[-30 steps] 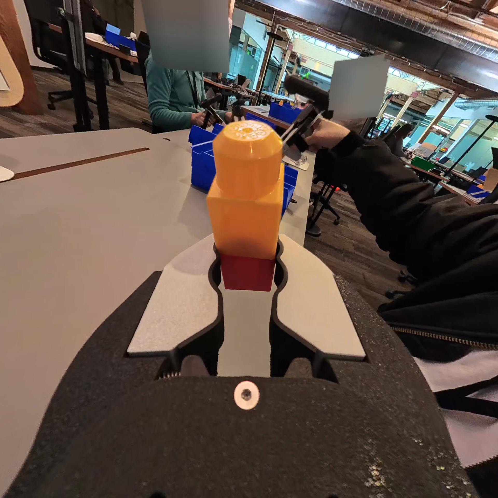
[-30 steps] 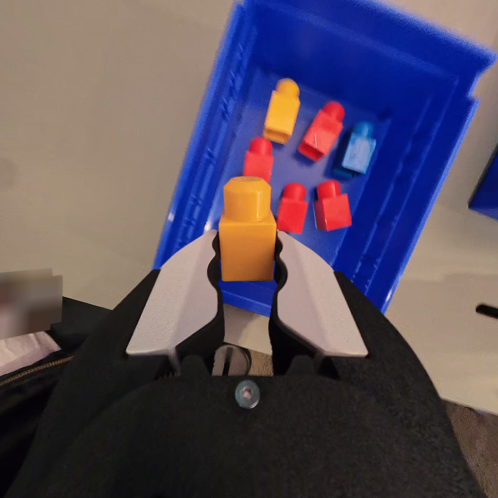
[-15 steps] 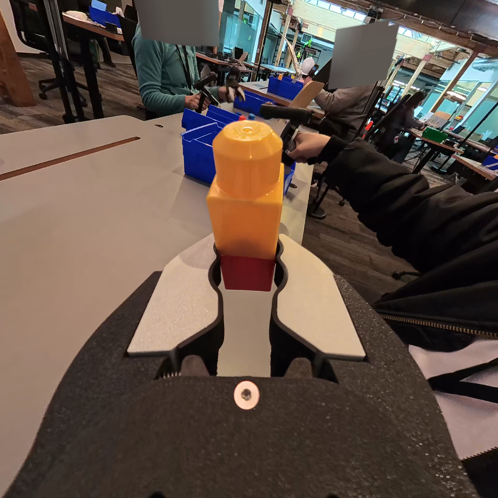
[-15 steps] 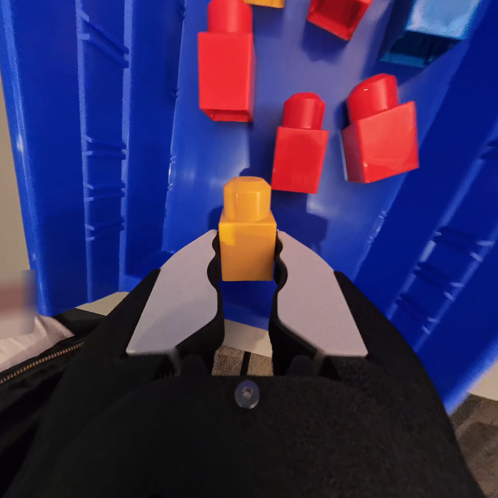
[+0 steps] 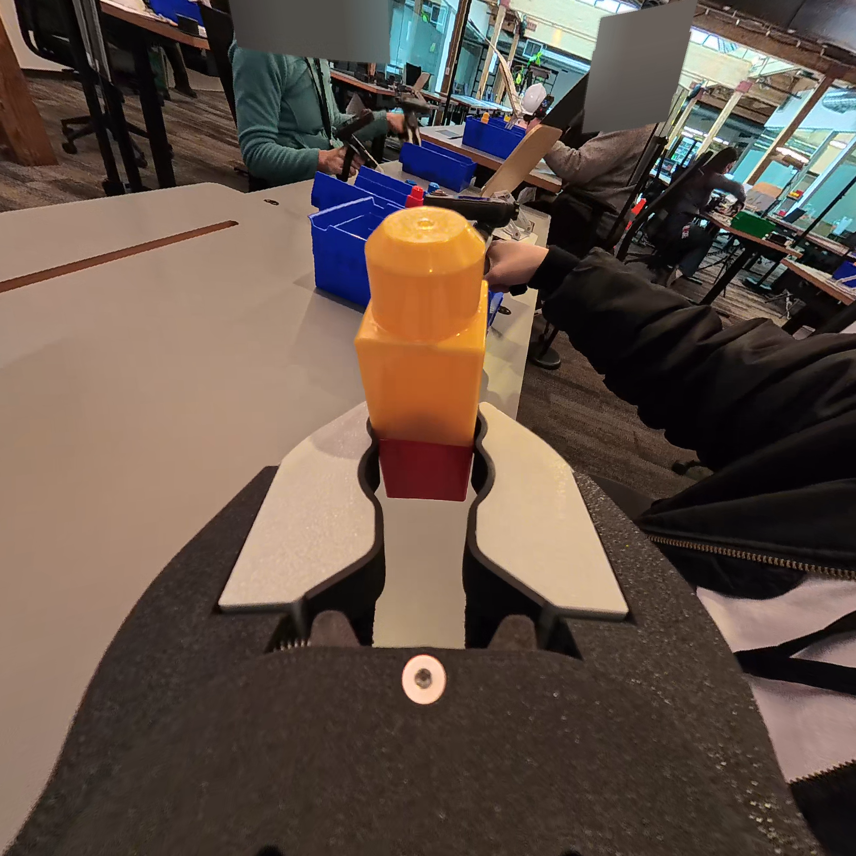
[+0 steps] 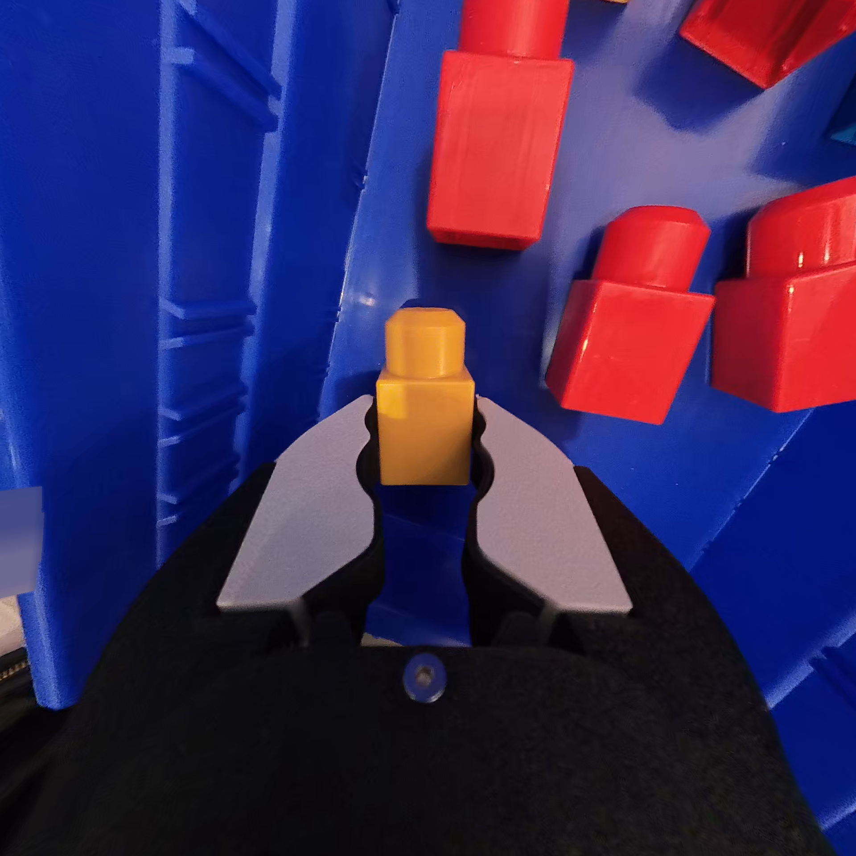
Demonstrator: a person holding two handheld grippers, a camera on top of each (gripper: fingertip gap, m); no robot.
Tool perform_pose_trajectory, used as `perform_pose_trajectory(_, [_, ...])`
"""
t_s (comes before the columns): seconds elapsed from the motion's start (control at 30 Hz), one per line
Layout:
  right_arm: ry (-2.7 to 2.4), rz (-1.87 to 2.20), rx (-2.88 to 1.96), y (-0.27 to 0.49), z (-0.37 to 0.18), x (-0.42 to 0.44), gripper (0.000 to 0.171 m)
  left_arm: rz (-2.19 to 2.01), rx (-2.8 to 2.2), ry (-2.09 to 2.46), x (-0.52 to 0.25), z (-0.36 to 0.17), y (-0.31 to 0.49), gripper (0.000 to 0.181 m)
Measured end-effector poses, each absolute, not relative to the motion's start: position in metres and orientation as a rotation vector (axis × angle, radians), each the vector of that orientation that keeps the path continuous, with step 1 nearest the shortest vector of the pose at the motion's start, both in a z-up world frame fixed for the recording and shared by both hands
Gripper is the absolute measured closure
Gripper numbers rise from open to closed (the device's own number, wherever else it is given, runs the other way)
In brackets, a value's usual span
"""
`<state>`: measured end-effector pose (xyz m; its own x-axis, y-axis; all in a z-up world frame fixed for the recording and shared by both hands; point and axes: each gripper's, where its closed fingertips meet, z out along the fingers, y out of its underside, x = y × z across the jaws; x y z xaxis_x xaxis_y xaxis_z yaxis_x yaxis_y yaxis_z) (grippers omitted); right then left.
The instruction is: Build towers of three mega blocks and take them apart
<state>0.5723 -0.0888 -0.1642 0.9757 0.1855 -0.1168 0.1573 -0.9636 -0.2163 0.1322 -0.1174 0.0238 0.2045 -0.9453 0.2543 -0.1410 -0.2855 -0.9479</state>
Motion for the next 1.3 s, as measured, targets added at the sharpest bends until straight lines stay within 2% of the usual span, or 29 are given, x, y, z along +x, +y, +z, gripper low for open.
perform_pose_trajectory(0.07, [-0.286,0.168,-2.904,-0.088,-0.163,0.574,0.134,-1.184,-1.617,1.045,0.132,0.024,-0.117,0.145])
perform_pose_trajectory(0.17, [-0.315,0.142,-2.846,-0.085,-0.154,0.573,0.122,-1.186,-1.623,1.059,0.132,0.021,-0.119,0.145])
perform_pose_trajectory(0.27, [-0.328,0.083,-2.789,-0.087,-0.136,0.575,0.125,-1.183,-1.638,1.073,0.132,0.017,-0.119,0.145])
perform_pose_trajectory(0.33, [-0.333,-0.075,-2.718,-0.088,-0.109,0.585,0.128,-1.178,-1.65,1.086,0.133,0.014,-0.119,0.145])
perform_pose_trajectory(0.43, [-0.355,-0.275,-2.48,-0.08,-0.038,0.581,0.13,-1.173,-1.669,1.111,0.141,0.01,-0.115,0.145])
perform_pose_trajectory(0.53, [-0.49,-0.172,-2.135,-0.062,0.039,0.511,0.122,-1.216,-1.671,1.137,0.159,0.01,-0.11,0.145])
perform_pose_trajectory(0.57, [-0.584,-0.05,-2.025,-0.06,0.057,0.469,0.116,-1.24,-1.671,1.146,0.166,0.01,-0.11,0.145])
perform_pose_trajectory(0.67, [-0.872,0.557,-1.784,-0.087,0.084,0.328,0.113,-1.343,-1.659,1.173,0.19,0.013,-0.115,0.145])
perform_pose_trajectory(0.77, [-1.043,0.854,-1.636,-0.109,0.085,0.241,0.111,-1.379,-1.661,1.194,0.204,0.013,-0.119,0.145])
perform_pose_trajectory(0.9, [-1.122,0.994,-1.579,-0.114,0.069,0.186,0.107,-1.377,-1.654,1.206,0.209,0.011,-0.123,0.145])
perform_pose_trajectory(0.97, [-1.135,1.008,-1.613,-0.112,0.057,0.175,0.107,-1.394,-1.647,1.207,0.209,0.011,-0.125,0.145])
perform_pose_trajectory(1.07, [-1.106,1.028,-1.667,-0.106,0.045,0.17,0.116,-1.4,-1.626,1.25,0.208,0.011,-0.13,0.145])
perform_pose_trajectory(1.13, [-1.147,1.093,-1.679,-0.112,0.04,0.168,0.134,-1.371,-1.616,1.265,0.208,0.012,-0.131,0.145])
perform_pose_trajectory(1.3, [-1.075,1.17,-1.658,-0.109,0.045,0.171,0.135,-1.394,-1.591,1.225,0.21,0.012,-0.128,0.145])
